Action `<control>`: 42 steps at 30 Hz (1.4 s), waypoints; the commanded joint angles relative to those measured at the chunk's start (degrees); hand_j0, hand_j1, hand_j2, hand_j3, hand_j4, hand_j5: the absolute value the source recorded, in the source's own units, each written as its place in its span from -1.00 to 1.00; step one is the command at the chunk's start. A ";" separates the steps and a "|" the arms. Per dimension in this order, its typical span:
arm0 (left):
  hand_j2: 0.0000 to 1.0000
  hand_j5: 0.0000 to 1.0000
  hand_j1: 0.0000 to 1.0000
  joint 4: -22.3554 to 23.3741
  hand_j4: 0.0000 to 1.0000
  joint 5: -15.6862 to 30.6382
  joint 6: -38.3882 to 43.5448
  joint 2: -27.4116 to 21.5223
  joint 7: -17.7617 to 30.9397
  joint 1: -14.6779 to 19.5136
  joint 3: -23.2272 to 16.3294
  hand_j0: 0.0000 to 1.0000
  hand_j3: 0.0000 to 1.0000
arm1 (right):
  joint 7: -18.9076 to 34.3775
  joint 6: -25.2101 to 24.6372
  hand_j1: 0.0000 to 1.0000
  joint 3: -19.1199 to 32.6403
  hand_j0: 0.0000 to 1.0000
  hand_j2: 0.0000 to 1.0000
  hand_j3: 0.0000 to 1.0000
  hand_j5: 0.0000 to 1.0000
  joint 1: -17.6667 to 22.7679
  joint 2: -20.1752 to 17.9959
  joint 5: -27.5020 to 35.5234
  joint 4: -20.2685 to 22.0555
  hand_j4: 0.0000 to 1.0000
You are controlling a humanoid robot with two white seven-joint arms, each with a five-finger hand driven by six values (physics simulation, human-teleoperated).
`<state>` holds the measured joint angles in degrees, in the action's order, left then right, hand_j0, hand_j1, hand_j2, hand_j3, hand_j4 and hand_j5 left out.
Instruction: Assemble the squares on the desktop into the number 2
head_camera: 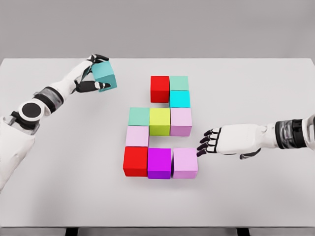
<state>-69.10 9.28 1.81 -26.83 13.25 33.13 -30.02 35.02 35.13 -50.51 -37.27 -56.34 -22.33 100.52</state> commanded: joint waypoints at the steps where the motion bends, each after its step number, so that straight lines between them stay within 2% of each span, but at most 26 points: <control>1: -0.21 -0.21 -0.21 3.35 -0.21 -0.23 -0.23 1.43 1.51 0.09 -2.24 -0.21 -0.21 | -0.02 -0.13 1.00 -0.03 1.00 1.00 1.00 1.00 0.00 -0.09 0.27 0.02 1.00; 6: -0.21 -0.21 -0.21 6.69 -0.21 -4.53 -1.28 4.60 5.20 2.55 -2.42 -0.21 -0.21 | -0.02 -0.13 1.00 -0.21 1.00 1.00 1.00 1.00 0.09 -0.97 0.18 0.02 1.00; 9: -0.21 -0.21 -0.21 8.01 -0.21 -5.06 -3.92 5.21 6.44 3.60 -3.56 -0.21 -0.21 | -0.02 -0.13 1.00 -0.21 1.00 1.00 1.00 1.00 0.18 -1.14 0.18 0.02 1.00; 14: -0.21 -0.21 -0.21 8.10 -0.21 -5.59 -8.49 5.13 6.52 4.48 -4.52 -0.21 -0.21 | -0.02 -0.13 1.00 -1.61 1.00 1.00 1.00 1.00 0.18 -1.41 0.10 0.11 1.00; 19: -0.21 -0.21 -0.21 8.36 -0.21 -8.05 -9.28 5.39 6.52 5.54 -5.84 -0.21 -0.21 | -0.02 -0.13 1.00 -3.02 1.00 1.00 1.00 1.00 0.18 -0.79 0.10 0.11 1.00; 25: -0.22 -0.22 -0.22 9.86 -0.22 -8.23 -11.22 6.27 6.52 6.68 -7.34 -0.22 -0.22 | -0.02 -0.13 1.00 -3.02 1.00 1.00 1.00 1.00 0.18 -0.61 0.18 0.11 1.00; 29: -0.22 -0.22 -0.22 10.12 -0.22 -9.54 -12.36 7.41 6.52 6.95 -7.43 -0.22 -0.22 | -0.02 -0.13 1.00 -3.02 1.00 1.00 1.00 1.00 0.26 -0.26 0.18 0.11 1.00; 35: -0.22 -0.22 -0.22 13.37 -0.22 -9.98 -14.03 8.90 6.52 7.82 -7.69 -0.22 -0.22 | -0.02 -0.13 1.00 -3.02 1.00 1.00 1.00 1.00 0.18 -0.18 0.18 0.11 1.00; 42: -0.19 -0.19 -0.19 13.46 -0.19 -9.98 -14.12 8.99 6.52 7.82 -7.69 -0.19 -0.19 | -0.02 -0.13 1.00 -3.02 1.00 1.00 1.00 1.00 0.18 0.79 0.18 0.11 1.00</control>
<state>-55.69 -1.02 -12.28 -17.89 19.87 40.96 -37.74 35.02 35.13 -53.55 -37.09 -55.89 -22.43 100.62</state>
